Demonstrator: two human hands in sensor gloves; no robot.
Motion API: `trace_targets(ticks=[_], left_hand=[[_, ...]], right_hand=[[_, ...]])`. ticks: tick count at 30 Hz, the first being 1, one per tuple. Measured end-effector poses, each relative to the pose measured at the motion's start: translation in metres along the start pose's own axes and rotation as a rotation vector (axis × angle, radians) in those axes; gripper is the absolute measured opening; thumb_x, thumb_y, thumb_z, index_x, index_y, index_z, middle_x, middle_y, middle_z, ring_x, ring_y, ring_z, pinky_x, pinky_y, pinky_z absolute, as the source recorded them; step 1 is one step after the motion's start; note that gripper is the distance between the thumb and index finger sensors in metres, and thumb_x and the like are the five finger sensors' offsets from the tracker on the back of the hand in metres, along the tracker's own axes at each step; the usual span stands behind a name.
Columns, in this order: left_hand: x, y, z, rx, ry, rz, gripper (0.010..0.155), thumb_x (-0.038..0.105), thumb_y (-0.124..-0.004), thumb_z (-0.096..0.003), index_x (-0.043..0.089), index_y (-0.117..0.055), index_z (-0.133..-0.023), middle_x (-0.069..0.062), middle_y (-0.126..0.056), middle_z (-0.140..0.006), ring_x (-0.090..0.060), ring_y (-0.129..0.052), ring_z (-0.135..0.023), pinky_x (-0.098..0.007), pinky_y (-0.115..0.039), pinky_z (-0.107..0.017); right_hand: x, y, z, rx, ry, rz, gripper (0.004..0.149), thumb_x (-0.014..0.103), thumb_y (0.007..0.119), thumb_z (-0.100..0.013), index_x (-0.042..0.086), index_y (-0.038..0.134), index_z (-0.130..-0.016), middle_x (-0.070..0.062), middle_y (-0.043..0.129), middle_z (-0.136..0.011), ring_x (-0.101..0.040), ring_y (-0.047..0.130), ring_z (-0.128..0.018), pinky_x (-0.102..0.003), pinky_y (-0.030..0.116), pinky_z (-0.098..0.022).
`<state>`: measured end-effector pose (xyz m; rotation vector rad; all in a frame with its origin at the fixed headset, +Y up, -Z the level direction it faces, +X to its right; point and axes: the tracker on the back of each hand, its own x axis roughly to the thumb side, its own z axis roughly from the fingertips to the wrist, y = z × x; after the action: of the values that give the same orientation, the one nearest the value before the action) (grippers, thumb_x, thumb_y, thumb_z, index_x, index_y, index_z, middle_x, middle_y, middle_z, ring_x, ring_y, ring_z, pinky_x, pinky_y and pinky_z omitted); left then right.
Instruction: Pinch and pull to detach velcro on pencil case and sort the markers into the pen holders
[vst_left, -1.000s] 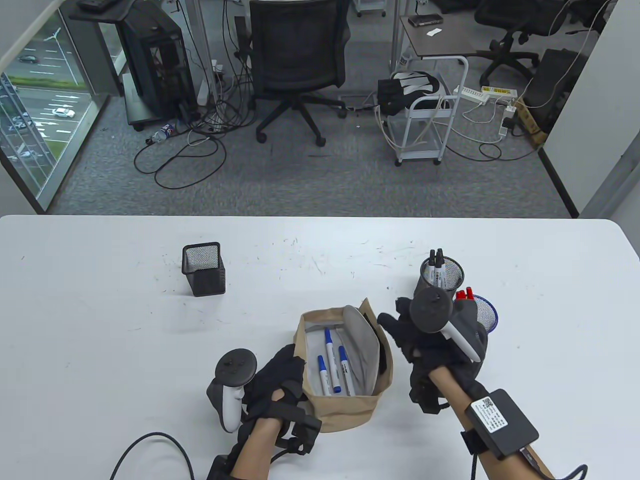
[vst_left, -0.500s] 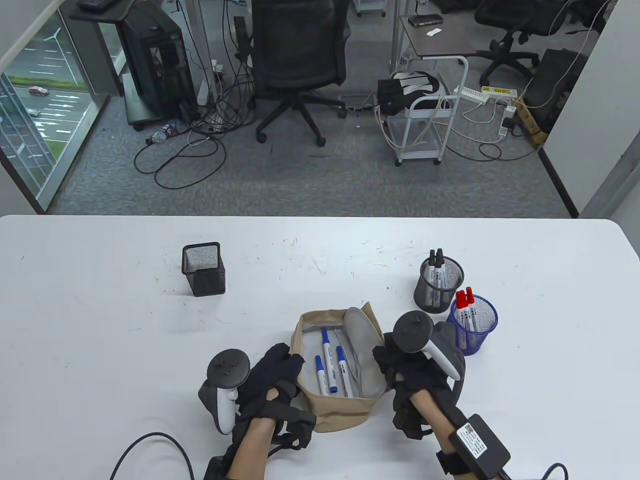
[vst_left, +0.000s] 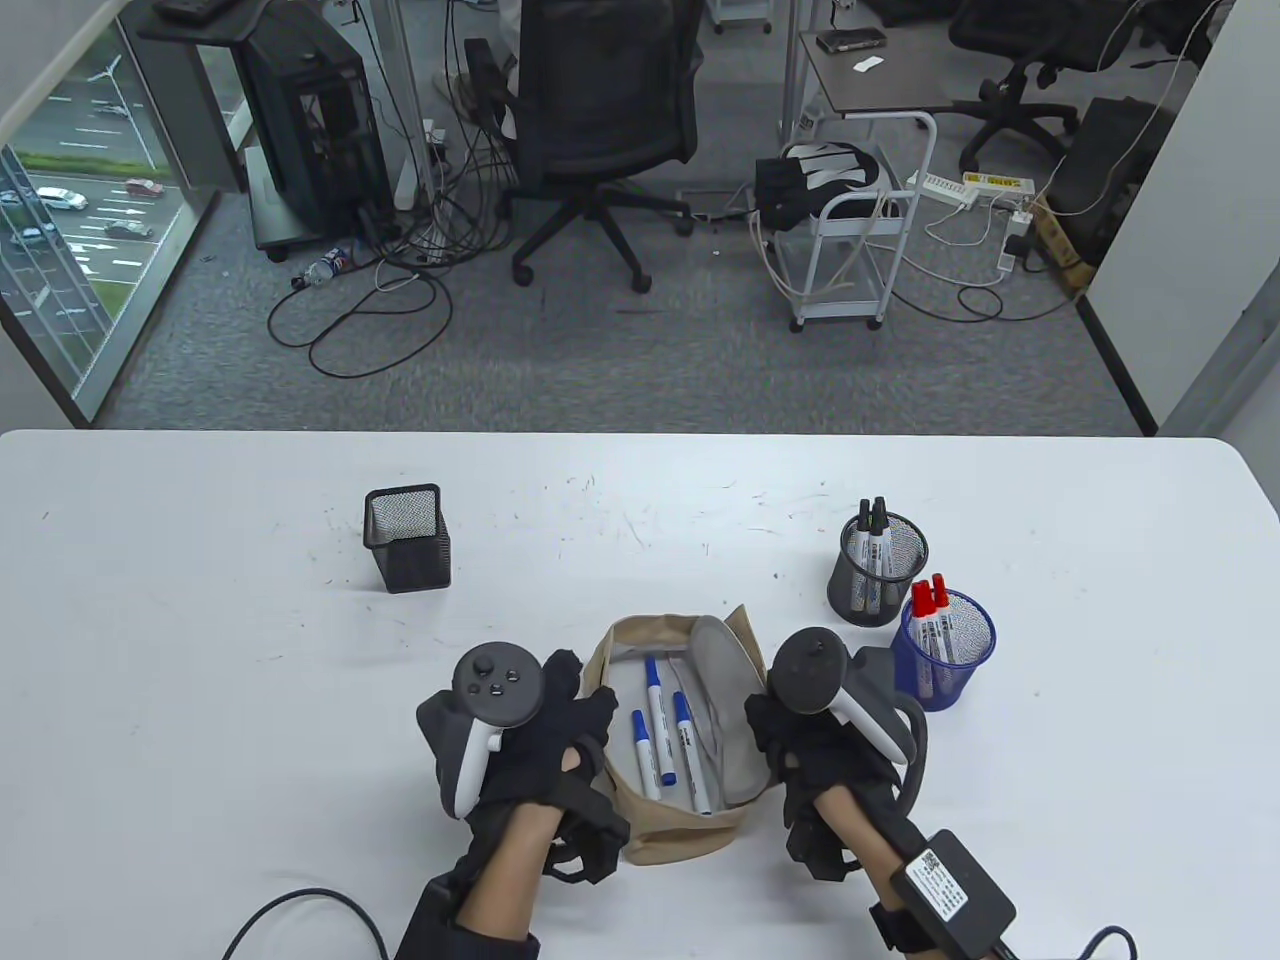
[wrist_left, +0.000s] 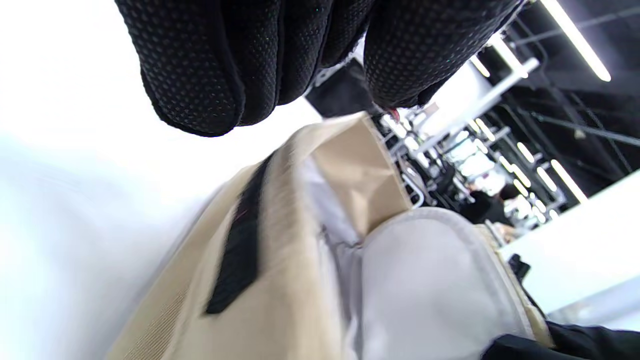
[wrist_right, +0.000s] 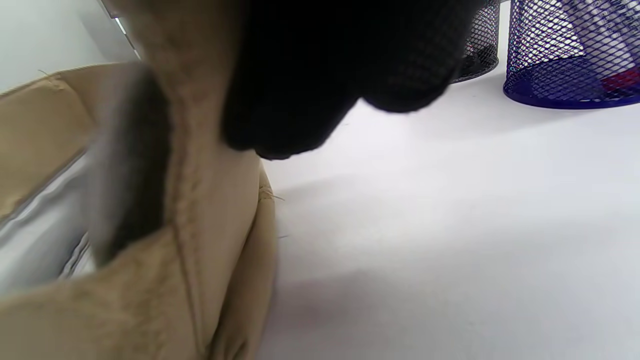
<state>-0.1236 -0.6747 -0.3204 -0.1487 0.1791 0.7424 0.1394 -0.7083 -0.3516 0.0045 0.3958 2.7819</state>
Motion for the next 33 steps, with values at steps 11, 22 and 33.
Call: trace_targets(ticks=[11,22,33], left_hand=[[0.068,-0.046,-0.03,-0.263,0.156,-0.304,0.067,0.041,-0.09,-0.0503,0.001,-0.076,-0.102,-0.024,-0.096,-0.091,-0.04,-0.107,-0.069,-0.036,-0.1,-0.04],[0.055,-0.116,-0.099,-0.422,0.48,-0.811,0.08,0.044,-0.099,-0.0414,0.008,-0.072,-0.107,-0.012,-0.102,-0.085,-0.03,-0.112,-0.062,-0.031,-0.101,-0.038],[0.048,-0.116,-0.104,-0.391,0.439,-0.794,0.088,0.053,-0.101,-0.0334,0.007,-0.075,-0.104,0.0,-0.106,-0.07,-0.016,-0.112,-0.039,-0.027,-0.098,-0.028]], right_hand=[[0.0,0.001,0.002,0.005,0.0,0.0,0.05,0.034,0.087,-0.049,-0.002,0.086,-0.084,-0.011,0.107,-0.049,-0.014,0.104,-0.015,-0.028,0.089,-0.013],[-0.004,0.0,0.0,0.035,0.002,-0.024,0.05,0.034,0.086,-0.049,-0.002,0.085,-0.085,-0.011,0.107,-0.049,-0.014,0.104,-0.015,-0.028,0.088,-0.013],[-0.004,0.0,0.0,0.038,0.002,-0.034,0.05,0.034,0.086,-0.049,-0.002,0.085,-0.084,-0.011,0.107,-0.049,-0.014,0.104,-0.015,-0.028,0.088,-0.013]])
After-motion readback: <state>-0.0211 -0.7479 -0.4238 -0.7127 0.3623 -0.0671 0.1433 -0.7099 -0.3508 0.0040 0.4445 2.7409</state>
